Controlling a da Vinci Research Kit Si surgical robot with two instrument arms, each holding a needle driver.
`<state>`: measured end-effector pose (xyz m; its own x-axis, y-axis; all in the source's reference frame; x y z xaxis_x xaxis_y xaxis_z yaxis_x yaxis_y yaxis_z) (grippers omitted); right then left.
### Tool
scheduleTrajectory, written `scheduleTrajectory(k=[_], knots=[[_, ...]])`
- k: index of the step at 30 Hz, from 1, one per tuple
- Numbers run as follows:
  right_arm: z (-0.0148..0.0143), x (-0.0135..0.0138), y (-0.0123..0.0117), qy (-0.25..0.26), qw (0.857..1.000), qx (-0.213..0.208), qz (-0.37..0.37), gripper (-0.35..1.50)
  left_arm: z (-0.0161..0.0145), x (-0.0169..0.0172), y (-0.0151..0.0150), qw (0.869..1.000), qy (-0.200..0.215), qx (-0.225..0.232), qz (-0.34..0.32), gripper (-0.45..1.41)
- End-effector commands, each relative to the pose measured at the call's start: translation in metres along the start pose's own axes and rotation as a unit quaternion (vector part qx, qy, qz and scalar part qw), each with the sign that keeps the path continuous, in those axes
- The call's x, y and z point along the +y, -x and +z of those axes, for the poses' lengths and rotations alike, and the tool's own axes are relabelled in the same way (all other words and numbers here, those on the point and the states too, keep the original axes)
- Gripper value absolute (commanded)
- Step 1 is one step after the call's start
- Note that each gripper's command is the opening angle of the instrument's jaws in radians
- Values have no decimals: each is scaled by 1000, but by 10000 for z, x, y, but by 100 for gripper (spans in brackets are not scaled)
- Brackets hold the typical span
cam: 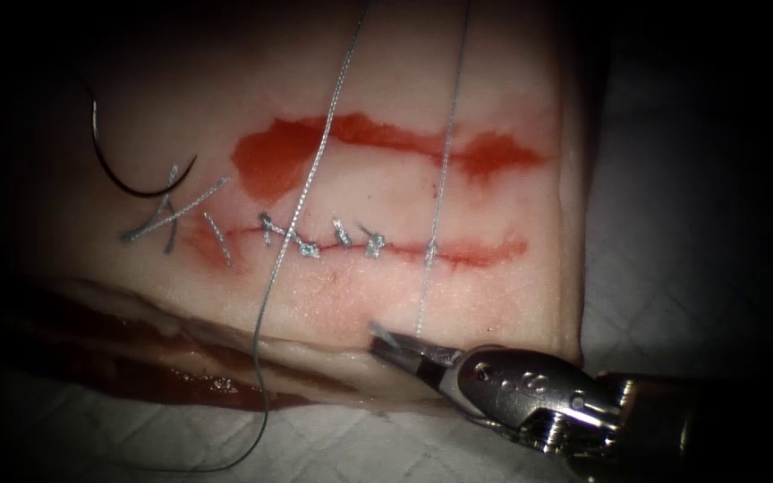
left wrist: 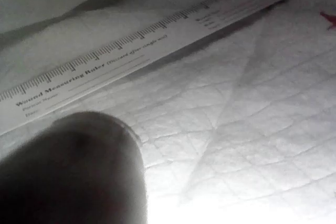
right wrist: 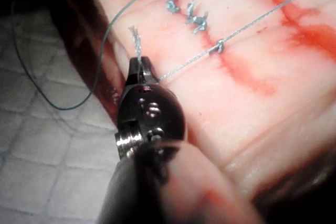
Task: Wound Closure
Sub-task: Pull the right gripper down and the left gripper up to tighten the knot, then pull the thread taut by pulling up with the left gripper
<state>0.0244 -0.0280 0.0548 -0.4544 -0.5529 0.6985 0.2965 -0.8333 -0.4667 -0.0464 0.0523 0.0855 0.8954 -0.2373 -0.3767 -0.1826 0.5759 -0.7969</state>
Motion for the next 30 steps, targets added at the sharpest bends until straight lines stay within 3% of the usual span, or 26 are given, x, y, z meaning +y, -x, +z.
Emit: scheduleTrajectory(k=[1, 20, 24, 25, 26, 27, 30], knots=[[10, 1, 2, 1, 1000, -1, 0, -35, 6, 5, 8, 1000, 1, 1, -1, -45], [11, 15, -1, 17, 1000, 19, 6, -35, 16, 13, 19, 1000, 3, 5, -3, -45], [11, 13, 1, 22, 999, 17, 22, -30, 11, 13, 9, 1000, 3, -5, -4, -45], [10, 10, 3, 24, 999, 9, 22, 20, 8, 13, 2, 1000, 4, -13, -4, -45], [6, 5, 8, 31, 1000, -3, 6, 89, 3, 13, -7, 1000, 5, -20, -5, -45], [1, 0, 12, 38, 999, -11, 1, 115, -1, 13, -17, 1000, 4, -23, -3, -45], [-17, -13, 26, 17, 999, -39, 0, 130, -21, 10, -58, 999, -3, -25, -22, -45]])
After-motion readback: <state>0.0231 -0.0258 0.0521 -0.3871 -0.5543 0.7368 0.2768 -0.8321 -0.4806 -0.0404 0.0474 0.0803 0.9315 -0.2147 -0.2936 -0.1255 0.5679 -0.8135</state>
